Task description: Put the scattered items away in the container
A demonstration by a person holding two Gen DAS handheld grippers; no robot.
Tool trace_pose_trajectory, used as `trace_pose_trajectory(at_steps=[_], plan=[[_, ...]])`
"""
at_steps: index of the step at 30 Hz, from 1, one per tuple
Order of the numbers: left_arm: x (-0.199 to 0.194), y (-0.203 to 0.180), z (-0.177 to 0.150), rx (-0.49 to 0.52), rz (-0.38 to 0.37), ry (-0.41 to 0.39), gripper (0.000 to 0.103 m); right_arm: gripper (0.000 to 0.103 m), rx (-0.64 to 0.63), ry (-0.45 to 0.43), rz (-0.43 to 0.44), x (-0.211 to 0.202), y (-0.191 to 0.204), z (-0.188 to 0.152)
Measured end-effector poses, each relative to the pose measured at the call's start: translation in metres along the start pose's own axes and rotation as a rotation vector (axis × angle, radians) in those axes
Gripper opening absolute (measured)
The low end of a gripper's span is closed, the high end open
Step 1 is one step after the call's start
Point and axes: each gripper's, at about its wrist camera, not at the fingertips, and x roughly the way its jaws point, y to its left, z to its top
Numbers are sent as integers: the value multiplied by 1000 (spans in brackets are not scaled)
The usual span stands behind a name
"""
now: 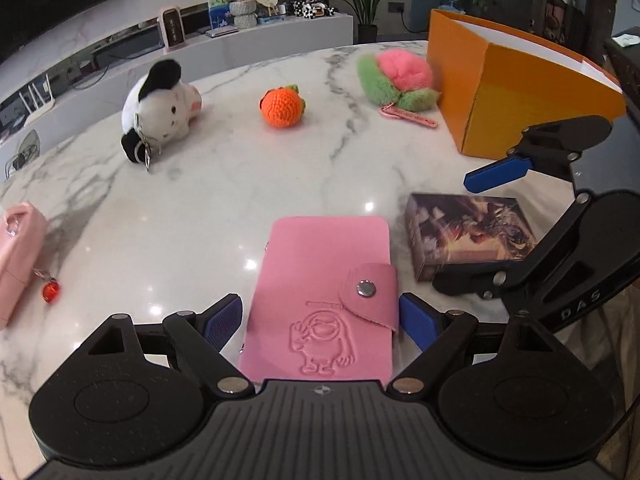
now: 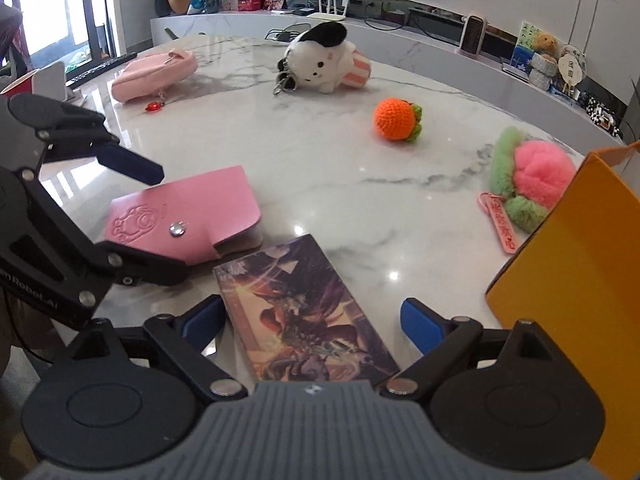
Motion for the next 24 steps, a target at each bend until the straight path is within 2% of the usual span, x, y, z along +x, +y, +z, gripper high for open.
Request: trace_pose_trajectory(at_steps=[2, 7, 9, 11, 18, 24], plan=[[2, 2, 0, -20, -6, -16, 101, 84, 14, -11, 2, 0, -4, 0], [3, 2, -1, -38, 6, -43, 101, 83, 32, -19, 18, 2, -7, -1], [2, 0, -1, -42, 15, -48, 96, 82, 29, -23, 22, 2, -7, -1], [1, -3, -1, -45, 26, -54, 95, 69, 26, -33, 23, 0, -4, -1], [-3, -7, -4, -71, 67, -57, 94, 64, 33, -47, -10, 0, 1, -1], [-16, -12, -9, -95, 109, -67, 93, 62, 45, -80, -78, -7, 3, -2]])
